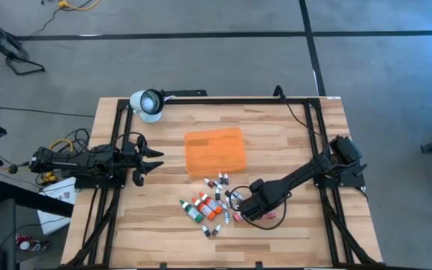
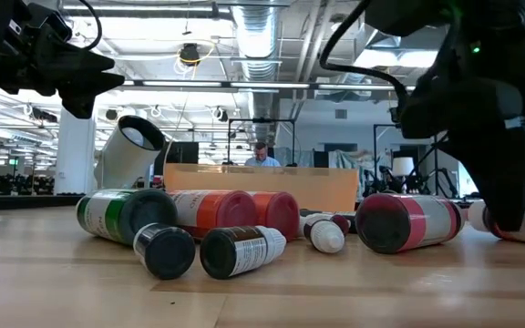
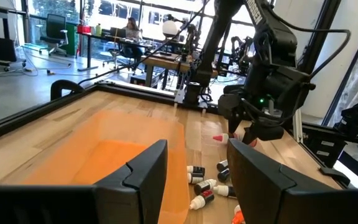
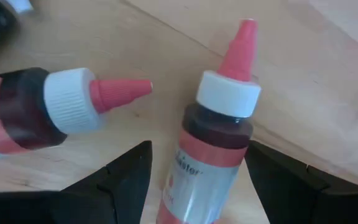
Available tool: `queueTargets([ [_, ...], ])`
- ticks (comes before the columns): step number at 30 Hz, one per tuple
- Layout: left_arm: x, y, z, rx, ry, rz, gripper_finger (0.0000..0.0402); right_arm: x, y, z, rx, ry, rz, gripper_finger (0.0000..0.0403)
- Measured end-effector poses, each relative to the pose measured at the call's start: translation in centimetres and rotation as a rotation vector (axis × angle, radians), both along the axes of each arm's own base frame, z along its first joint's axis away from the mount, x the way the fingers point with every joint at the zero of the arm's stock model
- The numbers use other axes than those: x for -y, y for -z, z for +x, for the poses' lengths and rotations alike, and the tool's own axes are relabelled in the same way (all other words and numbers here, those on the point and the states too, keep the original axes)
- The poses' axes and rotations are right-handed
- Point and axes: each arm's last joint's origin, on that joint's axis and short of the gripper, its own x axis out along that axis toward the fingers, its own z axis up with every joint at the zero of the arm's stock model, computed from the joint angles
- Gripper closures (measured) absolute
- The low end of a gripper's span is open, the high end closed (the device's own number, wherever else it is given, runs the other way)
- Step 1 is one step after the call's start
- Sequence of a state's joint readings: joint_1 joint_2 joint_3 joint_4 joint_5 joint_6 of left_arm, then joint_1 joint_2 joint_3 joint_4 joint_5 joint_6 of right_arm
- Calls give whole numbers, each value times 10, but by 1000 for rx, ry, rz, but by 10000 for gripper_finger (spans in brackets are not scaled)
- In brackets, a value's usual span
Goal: Pick & Place food coloring
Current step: Put the big pink food coloring bottle into the orange bin
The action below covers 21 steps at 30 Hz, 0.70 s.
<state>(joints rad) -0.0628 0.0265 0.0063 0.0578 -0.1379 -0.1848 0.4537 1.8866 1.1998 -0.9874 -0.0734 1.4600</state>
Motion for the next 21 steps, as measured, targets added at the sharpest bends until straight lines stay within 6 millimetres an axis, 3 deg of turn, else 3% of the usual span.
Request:
queueTargets([
  [6,0,0,0,0,0,-3,242,0,12,-3,40,-48,28,178],
  [21,0,0,0,1,-1,-7,242,9,12,-2,16,-188,101,233],
])
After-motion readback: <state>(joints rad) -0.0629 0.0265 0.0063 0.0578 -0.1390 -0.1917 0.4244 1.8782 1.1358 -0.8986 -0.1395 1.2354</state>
